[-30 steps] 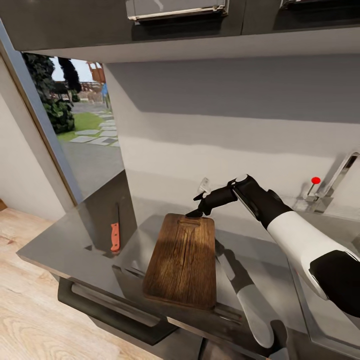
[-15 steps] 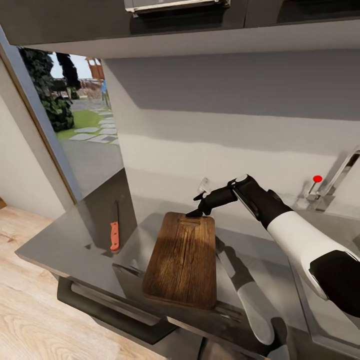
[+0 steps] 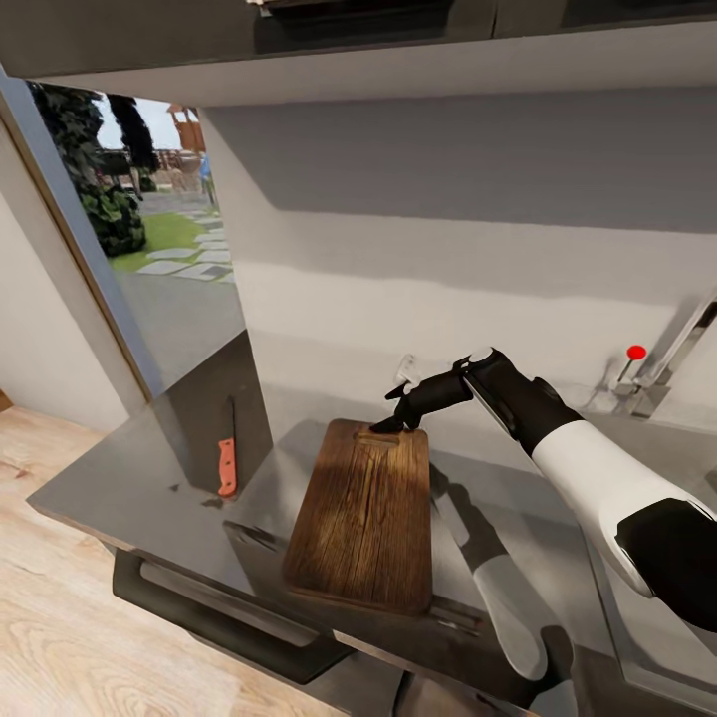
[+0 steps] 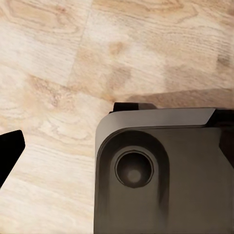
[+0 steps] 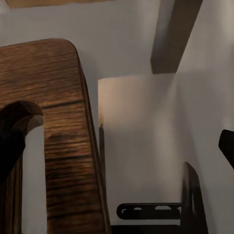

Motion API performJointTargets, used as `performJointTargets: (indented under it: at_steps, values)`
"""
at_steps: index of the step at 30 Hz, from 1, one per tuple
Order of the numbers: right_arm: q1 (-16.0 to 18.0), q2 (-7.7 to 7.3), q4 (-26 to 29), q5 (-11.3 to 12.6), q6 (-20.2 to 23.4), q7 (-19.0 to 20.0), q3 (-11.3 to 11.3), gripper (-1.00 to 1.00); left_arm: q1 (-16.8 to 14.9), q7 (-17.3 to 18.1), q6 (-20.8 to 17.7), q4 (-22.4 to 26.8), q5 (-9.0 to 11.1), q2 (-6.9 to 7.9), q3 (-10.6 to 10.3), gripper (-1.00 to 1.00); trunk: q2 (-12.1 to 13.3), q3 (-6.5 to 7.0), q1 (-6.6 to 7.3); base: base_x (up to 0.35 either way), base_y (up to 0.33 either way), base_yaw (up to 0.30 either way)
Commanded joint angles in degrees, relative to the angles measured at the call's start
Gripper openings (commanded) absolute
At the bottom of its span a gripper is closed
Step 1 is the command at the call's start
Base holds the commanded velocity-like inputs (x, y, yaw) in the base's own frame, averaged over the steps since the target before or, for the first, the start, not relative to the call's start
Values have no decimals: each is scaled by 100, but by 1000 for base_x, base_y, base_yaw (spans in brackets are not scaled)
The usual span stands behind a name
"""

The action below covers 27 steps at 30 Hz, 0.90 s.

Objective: In the kitchen, take the Vidalia onion out of the sink, dice it on the chopping board with the paring knife, put the diced onion into the bowl on the countertop, then place both the paring knife and the chopping board into the sink.

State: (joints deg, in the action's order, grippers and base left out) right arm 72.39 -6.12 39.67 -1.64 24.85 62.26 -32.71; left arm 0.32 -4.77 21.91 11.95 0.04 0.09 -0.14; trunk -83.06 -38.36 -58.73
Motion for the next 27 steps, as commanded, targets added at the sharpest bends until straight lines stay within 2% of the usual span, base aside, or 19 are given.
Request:
performJointTargets:
  at_steps: [1, 17, 27]
  values:
    - [3, -3, 12, -12, 43, 17, -8, 100, 3, -16, 7, 9, -6, 0, -4, 100, -2, -10, 0, 0, 0, 0]
    - [3, -3, 13, -12, 46, 17, -8, 100, 3, -16, 7, 9, -9, 0, -4, 100, -2, -103, 0, 0, 0, 0]
    - [3, -9, 7, -6, 46, 14, -8, 100, 3, -16, 7, 9, -10, 2, -4, 100, -2, -114, 0, 0, 0, 0]
